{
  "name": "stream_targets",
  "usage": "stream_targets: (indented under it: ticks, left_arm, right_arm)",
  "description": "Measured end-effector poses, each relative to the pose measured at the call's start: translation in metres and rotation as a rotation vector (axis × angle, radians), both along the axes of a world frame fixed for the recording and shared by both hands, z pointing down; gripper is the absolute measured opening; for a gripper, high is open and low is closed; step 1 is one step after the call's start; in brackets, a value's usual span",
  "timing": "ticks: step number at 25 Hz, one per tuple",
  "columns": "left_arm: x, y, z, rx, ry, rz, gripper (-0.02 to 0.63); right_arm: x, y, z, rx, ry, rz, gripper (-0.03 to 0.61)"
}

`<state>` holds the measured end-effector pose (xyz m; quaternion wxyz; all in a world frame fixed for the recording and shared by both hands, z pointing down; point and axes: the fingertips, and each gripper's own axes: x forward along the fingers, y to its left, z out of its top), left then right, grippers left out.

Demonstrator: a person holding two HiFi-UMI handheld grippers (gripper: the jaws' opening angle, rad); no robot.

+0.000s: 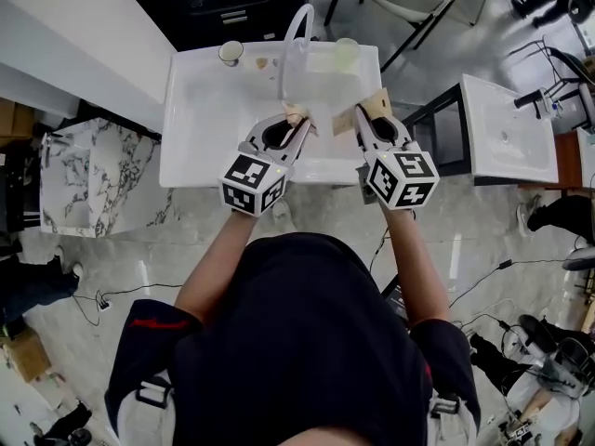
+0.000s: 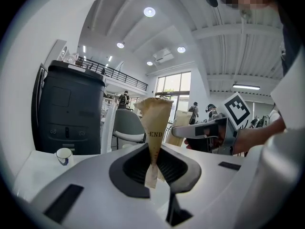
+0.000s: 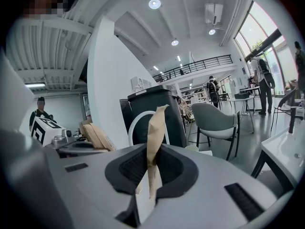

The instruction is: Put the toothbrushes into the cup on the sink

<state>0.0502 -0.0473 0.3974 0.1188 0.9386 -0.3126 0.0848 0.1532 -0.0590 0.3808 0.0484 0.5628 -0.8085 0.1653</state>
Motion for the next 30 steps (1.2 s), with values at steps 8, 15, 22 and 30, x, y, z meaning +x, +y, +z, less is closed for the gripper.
stream_targets:
  ticks: [8,15,22,30]
  left_arm:
    - [-0.007,-0.030,0.009,-0.013,-0.002,0.061,0.044]
    - [-0.008,-0.041,0.013,-0.029,0.021,0.120,0.044]
    - [-0.002,-0.045,0.013,-0.019,0.013,0.172,0.044]
    - [0.003,-0.042,0.016,-0.024,0.010,0.177,0.044]
  right_arm:
    - [-0.014,-0.032,0.006,-0.017,0.001,0.038,0.060]
    - [-0.019,-0.044,0.008,-0.021,0.025,0.075,0.060]
    - [-0.019,-0.043,0.014,-0.032,0.039,0.102,0.060]
    - [-0.014,-0.043,0.018,-0.040,0.041,0.104,0.060]
